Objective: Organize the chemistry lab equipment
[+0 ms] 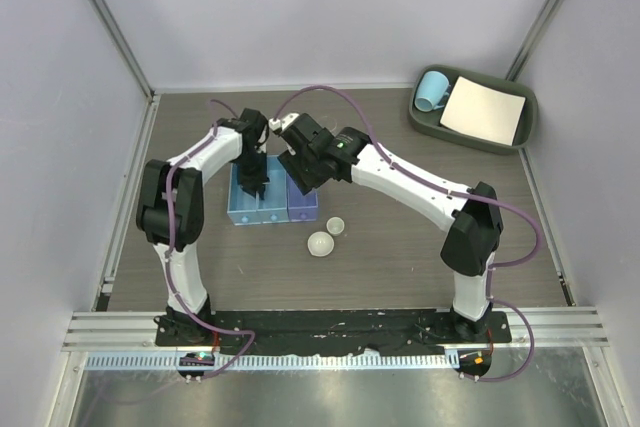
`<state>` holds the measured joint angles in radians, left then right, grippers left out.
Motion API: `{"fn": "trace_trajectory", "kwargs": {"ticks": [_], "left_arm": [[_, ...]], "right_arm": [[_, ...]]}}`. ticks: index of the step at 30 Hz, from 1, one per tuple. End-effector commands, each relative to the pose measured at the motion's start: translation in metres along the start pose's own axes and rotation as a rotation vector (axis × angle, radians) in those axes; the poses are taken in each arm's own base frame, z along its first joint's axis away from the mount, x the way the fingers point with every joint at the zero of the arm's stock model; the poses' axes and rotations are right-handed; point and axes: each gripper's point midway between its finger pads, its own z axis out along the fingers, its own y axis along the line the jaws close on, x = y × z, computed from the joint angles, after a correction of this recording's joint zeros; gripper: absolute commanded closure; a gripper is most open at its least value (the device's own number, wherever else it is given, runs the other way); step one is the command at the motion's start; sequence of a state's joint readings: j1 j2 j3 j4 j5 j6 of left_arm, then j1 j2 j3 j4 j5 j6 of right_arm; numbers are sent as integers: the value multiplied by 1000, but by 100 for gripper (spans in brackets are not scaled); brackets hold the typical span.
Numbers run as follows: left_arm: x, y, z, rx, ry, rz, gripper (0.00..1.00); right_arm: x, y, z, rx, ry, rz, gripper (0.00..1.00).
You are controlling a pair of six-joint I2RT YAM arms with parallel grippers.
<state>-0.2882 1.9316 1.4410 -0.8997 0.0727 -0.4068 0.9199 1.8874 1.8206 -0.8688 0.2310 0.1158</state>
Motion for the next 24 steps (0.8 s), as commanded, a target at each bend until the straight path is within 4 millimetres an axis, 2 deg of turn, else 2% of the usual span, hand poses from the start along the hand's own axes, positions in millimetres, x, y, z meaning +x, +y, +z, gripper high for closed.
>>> {"fn": "trace_trajectory", "kwargs": {"ticks": [1,3,11,17,18,24], "left_arm": [[4,42,5,-204,66,108,100],[4,44,7,-212,77,134,100],[0,44,13,-194,68,210,100],[-3,44,9,-193,45,234,100],[-3,43,9,-189,42,236,100],[-6,39,1,-186,26,239,100]], "right_arm": [[-15,2,-14,-47,-46,-67,62],[-14,1,-12,-52,-38,-81,62],[-1,19,10,-166,14,-176,62],[4,27,31,-207,23,-224,62],[4,35,34,-251,18,-233,62],[1,44,41,-290,-9,-240,62]]}}
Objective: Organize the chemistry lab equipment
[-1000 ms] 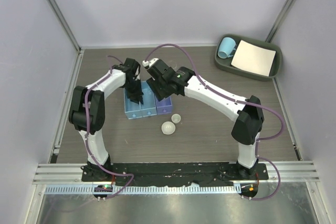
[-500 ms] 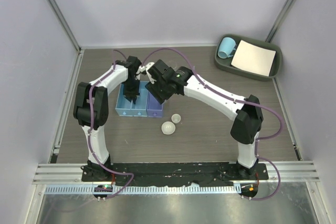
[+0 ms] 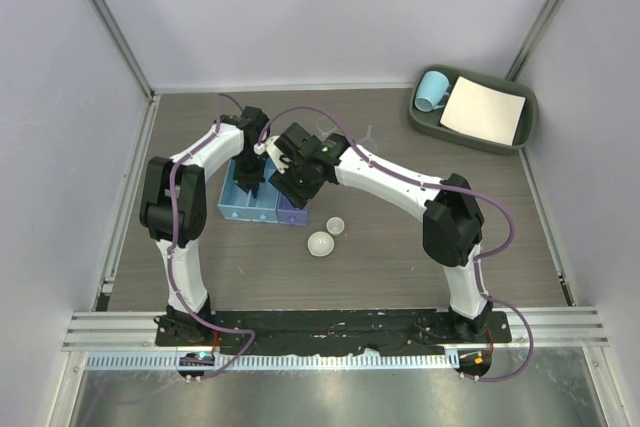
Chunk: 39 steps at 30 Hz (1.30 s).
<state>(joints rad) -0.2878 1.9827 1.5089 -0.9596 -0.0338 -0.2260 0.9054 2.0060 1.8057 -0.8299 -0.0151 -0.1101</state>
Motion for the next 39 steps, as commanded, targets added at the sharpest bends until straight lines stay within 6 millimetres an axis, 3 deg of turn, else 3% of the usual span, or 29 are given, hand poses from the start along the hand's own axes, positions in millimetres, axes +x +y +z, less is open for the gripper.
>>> {"fn": "trace_trajectory", "kwargs": {"ticks": [1,16,26,39], "left_arm": [[5,14,-2,-69,7,56,100],[-5,2,-35,8,-69,48,63],[-16,-4,-64,46,-137,30,56],[-46,12,-139,-6,-329,-33,46]], "right_arm": [[-30,4,-6,-42,-115,-33,62],[-36,5,-8,-47,-139,-42,62],[-40,7,-2,-58,-166,-43,63],[-32,6,24,-57,-140,-49,63]]}}
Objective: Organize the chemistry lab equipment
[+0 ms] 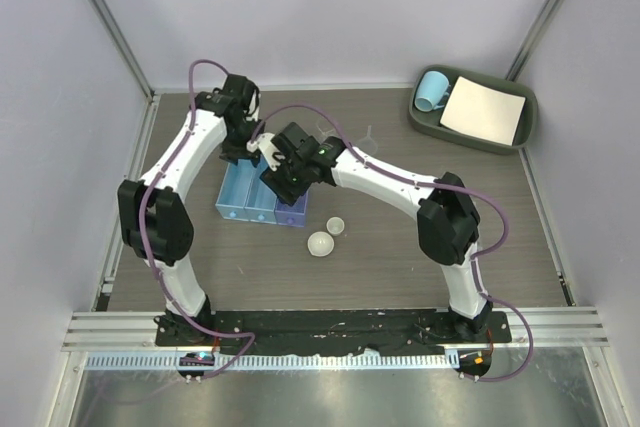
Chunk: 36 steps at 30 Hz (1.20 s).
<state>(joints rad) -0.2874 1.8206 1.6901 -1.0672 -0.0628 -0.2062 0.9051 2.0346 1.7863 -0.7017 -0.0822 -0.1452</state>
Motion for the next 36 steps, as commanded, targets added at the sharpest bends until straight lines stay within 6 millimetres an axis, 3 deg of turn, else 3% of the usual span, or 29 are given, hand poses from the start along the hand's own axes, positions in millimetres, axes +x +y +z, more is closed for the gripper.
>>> {"fn": "trace_trajectory", "kwargs": {"ticks": [1,10,19,26,36], "left_arm": [[-17,13,-38,-27,-101,-52,46],[-28,43,-74,-50,-230,-153,42],[-25,56,-74,-80,-249,-196,42],[-24,54,-89,-44,-322,-243,41],[-6,34,-97,76,-349,-274,42]], "right_arm": [[-12,-3,7,1,-50,-12,63],[-3,-5,25,-1,-26,-7,63],[1,-6,26,6,-31,-5,63],[4,-7,31,2,-21,-4,63],[11,-11,40,18,9,-10,60]]}}
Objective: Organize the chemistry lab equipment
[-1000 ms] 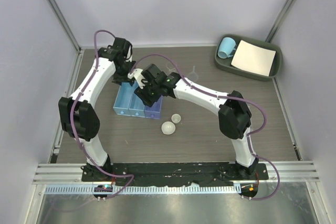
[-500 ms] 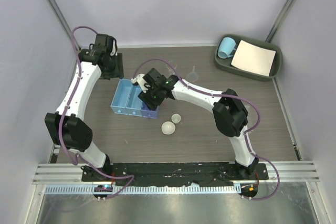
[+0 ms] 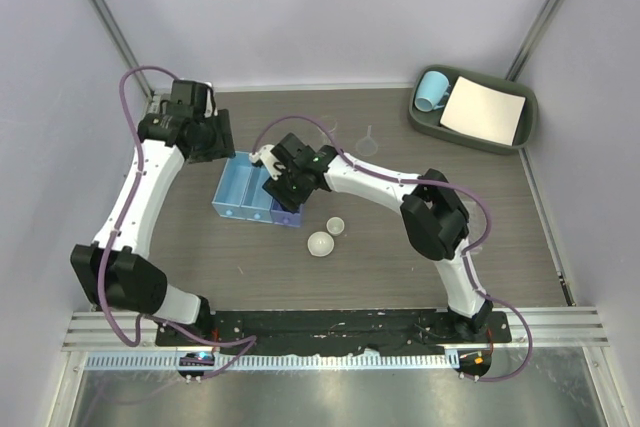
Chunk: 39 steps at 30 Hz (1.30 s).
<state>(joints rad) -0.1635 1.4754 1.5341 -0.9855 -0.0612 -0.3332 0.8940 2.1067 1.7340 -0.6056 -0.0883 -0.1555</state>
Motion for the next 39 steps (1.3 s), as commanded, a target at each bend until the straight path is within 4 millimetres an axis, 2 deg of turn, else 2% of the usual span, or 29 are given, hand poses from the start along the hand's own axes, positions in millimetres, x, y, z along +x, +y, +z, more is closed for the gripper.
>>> {"fn": "trace_trajectory", "kwargs": {"ticks": [1,2,5,9,16,19,20,30,37,39], "left_arm": [[-3,-12,-16,94,-75,-37,41],[-1,-20,-19,140,-73,-37,41],[6,-24,-27,176,-76,-29,42],[18,-22,-33,187,-70,-22,43],[23,-25,-44,230,-105,-15,43],[26,-30,-44,247,-99,-5,43],[26,-31,-44,246,-101,1,43],[40,-31,-34,265,-97,1,41],[41,-36,-42,303,-122,6,41],[40,-35,-45,305,-134,7,40]], "right_arm": [[-5,-5,4,25,-6,-10,59],[-5,-6,5,28,-5,-10,59],[-1,-7,10,29,10,-8,58],[4,-7,14,35,27,-10,57],[12,-7,11,45,48,5,57],[12,-8,8,53,46,9,54],[11,-9,7,58,44,9,49],[-14,-7,-14,75,-9,20,30],[-34,-5,-37,79,-43,38,22],[-46,-4,-48,80,-69,45,21]]}}
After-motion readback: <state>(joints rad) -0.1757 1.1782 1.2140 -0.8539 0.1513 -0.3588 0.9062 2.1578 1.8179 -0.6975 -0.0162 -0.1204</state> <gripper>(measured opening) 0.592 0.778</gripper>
